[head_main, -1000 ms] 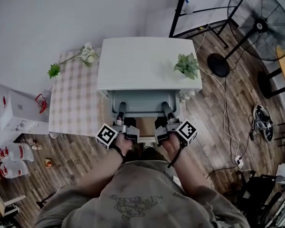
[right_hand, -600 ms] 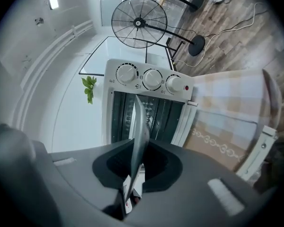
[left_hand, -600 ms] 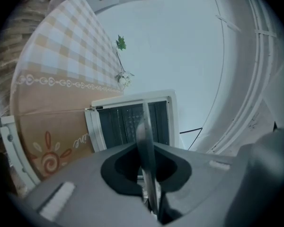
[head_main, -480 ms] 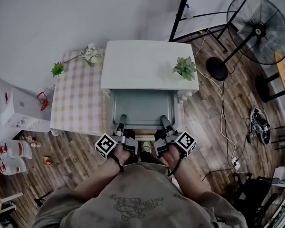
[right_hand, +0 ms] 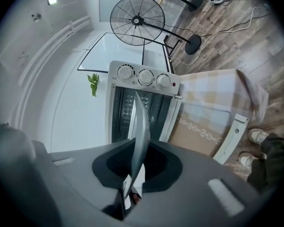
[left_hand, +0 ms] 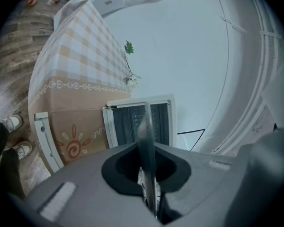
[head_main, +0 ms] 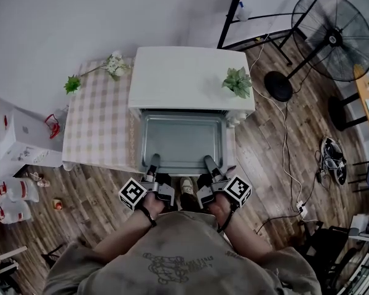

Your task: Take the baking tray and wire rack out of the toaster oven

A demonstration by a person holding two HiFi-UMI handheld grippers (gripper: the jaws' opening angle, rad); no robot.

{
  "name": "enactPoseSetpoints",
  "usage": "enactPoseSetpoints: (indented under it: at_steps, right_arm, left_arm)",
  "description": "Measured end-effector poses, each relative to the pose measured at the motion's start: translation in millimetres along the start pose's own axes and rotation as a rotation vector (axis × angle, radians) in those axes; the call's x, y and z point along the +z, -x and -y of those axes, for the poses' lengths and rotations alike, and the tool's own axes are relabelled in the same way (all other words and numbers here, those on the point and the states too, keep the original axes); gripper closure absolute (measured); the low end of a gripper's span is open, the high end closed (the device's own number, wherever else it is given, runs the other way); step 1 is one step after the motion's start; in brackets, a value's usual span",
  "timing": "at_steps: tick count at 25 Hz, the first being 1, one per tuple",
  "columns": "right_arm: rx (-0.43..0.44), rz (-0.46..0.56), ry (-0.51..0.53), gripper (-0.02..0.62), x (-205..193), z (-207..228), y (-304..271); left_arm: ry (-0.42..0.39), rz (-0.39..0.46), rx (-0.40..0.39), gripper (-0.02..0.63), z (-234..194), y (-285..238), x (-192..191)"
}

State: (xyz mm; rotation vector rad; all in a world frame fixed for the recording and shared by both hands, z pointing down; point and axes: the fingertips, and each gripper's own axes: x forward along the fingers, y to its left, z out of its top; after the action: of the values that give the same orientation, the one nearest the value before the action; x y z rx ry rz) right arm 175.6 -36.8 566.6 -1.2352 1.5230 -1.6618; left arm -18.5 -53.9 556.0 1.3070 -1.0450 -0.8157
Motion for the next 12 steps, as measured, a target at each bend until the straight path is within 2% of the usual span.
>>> enactPoseSetpoints:
  at_steps: [6,12]
  right_arm:
    - [-0.016,-0.070,0.027,0.538,-15.3,-6.7,5.6]
    - [0.001,-0.167,0.046,0.537,-42.8,-16.8,0.0]
  left_arm:
    - [-0.007,0.005,0.055,0.597,1.0,20.2,5.0]
    - [-0.012,0.064,0.063,0.597,6.3,47.4,23.7]
